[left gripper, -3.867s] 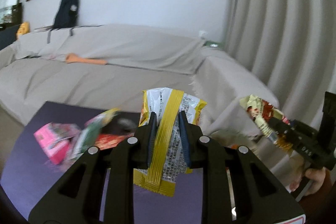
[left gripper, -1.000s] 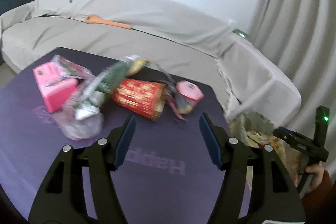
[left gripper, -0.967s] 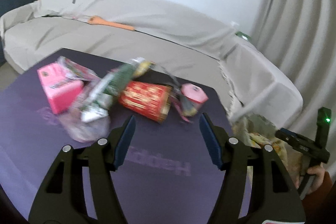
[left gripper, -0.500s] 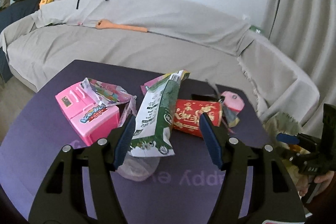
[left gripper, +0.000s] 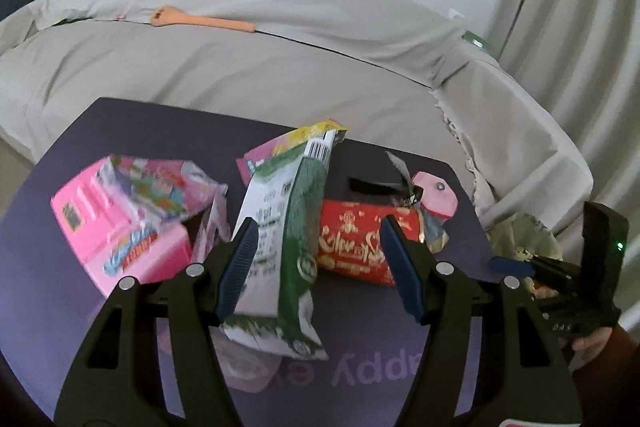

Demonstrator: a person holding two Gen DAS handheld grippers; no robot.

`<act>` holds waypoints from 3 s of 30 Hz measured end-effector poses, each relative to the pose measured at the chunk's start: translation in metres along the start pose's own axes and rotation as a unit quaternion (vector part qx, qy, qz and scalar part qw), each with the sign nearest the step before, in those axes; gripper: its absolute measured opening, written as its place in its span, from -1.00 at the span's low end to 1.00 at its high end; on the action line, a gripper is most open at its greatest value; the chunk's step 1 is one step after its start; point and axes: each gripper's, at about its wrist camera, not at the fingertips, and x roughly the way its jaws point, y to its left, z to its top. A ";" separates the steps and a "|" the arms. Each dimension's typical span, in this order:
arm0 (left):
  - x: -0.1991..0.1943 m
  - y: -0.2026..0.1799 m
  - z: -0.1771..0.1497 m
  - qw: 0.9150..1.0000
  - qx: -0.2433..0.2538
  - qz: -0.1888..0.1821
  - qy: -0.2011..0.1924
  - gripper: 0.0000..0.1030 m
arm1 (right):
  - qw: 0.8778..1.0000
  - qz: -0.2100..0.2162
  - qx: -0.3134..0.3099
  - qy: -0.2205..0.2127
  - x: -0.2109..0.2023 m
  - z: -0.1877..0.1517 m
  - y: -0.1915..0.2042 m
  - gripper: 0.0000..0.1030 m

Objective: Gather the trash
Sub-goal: 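Move both tools back toward the green tube and pink items on the table, then grasp the milk carton with the left tool while the right grasps the red can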

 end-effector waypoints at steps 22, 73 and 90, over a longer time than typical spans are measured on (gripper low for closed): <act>0.046 0.016 0.008 0.996 -0.013 -0.027 0.086 0.23 | 1.000 -0.010 -0.009 -0.014 0.011 0.037 -0.006 0.16; -0.051 0.024 -0.064 0.998 -0.053 0.035 0.029 0.08 | 0.986 -0.009 -0.152 0.071 0.036 0.057 0.080 0.03; -0.020 0.003 -0.059 0.989 -0.023 0.128 0.074 0.00 | 0.995 -0.007 -0.097 0.013 -0.018 0.034 0.035 0.03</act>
